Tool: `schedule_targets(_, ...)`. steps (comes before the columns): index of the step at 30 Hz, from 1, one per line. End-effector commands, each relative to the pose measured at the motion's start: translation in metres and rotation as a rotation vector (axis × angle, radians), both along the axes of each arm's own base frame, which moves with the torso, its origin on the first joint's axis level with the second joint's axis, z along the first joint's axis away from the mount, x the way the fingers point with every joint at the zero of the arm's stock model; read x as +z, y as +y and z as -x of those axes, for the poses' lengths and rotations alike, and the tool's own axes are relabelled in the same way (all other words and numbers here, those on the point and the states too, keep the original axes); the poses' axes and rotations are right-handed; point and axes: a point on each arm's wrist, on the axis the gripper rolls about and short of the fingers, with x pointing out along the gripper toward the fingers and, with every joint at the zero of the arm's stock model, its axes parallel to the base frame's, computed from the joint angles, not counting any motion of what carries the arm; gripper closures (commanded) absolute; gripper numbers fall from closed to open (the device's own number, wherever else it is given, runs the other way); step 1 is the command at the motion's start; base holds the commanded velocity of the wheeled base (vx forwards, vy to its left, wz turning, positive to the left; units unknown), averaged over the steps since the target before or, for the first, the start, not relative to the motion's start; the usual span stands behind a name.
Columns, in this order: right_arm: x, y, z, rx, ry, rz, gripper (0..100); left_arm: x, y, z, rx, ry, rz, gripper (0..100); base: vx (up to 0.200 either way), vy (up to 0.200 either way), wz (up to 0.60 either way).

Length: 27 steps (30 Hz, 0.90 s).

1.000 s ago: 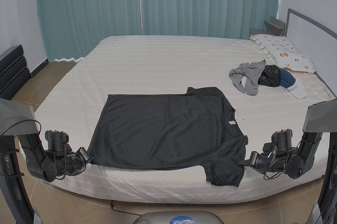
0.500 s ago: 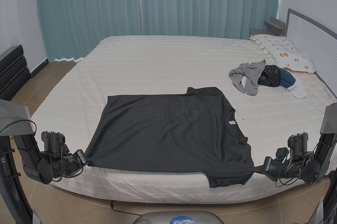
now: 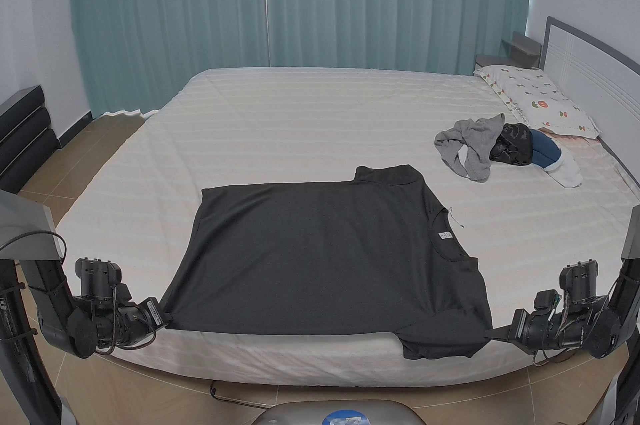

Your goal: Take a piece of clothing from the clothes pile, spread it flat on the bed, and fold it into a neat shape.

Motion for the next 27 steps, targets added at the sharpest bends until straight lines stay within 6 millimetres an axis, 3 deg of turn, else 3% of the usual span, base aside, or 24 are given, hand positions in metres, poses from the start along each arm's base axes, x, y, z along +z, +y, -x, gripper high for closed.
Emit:
schedule_targets(1, 0.001, -0.003, 0.005, -0.004, 0.002, 0.004, 100, -0.001, -0.001, 0.005, -0.007, 0.014, -0.004, 100, 0.000, 0.000, 0.00)
schedule_targets(19, 0.001, -0.011, 0.025, 0.039, 0.008, 0.041, 100, -0.001, -0.004, 0.038, -0.154, 0.061, -0.119, 100, 0.000, 0.000, 0.00)
schedule_targets(27, 0.001, -0.011, 0.030, 0.061, 0.028, 0.058, 100, -0.001, -0.003, 0.043, -0.176, 0.071, -0.137, 100, 0.000, 0.000, 0.00)
